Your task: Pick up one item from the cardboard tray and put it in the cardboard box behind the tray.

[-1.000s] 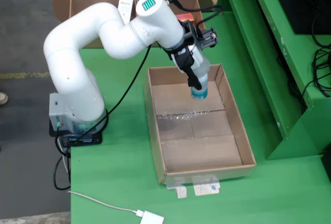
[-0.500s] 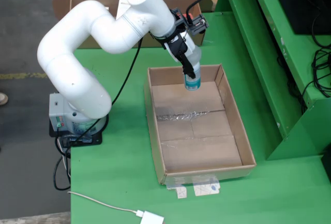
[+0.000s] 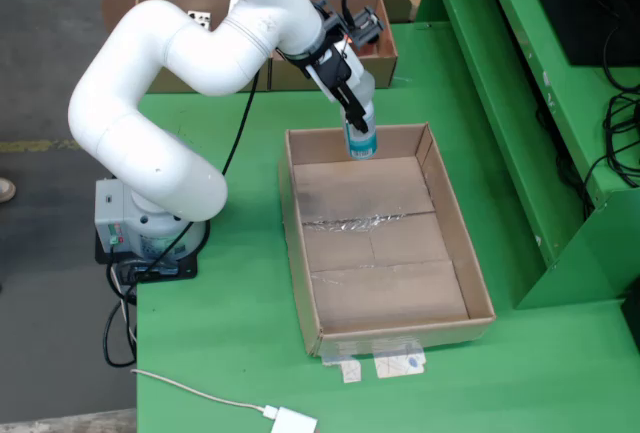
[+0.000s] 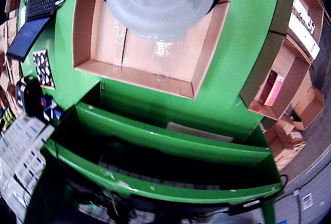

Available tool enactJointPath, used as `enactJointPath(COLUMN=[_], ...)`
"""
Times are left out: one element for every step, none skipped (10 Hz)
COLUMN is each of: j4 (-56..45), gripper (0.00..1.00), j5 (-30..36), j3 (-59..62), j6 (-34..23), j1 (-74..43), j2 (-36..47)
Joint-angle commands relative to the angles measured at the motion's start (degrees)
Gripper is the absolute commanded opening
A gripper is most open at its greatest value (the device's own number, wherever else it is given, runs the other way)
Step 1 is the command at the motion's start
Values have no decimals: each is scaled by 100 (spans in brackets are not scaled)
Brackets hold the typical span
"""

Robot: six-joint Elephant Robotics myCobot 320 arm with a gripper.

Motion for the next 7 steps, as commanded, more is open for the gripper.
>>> enactJointPath(j4=[-396,-609,-820,-1189,-1189,-1781,-1781], gripper=[0,0,0,0,0,0,0], j5=[-383,-493,-602,-734,-734,-934,-934], j3=[129,165,234,352,352,565,565], j6=[254,330,418,626,626,998,998], j1=[1864,2235,2575,2952,2952,3523,3523], j2=[305,373,396,497,497,654,654])
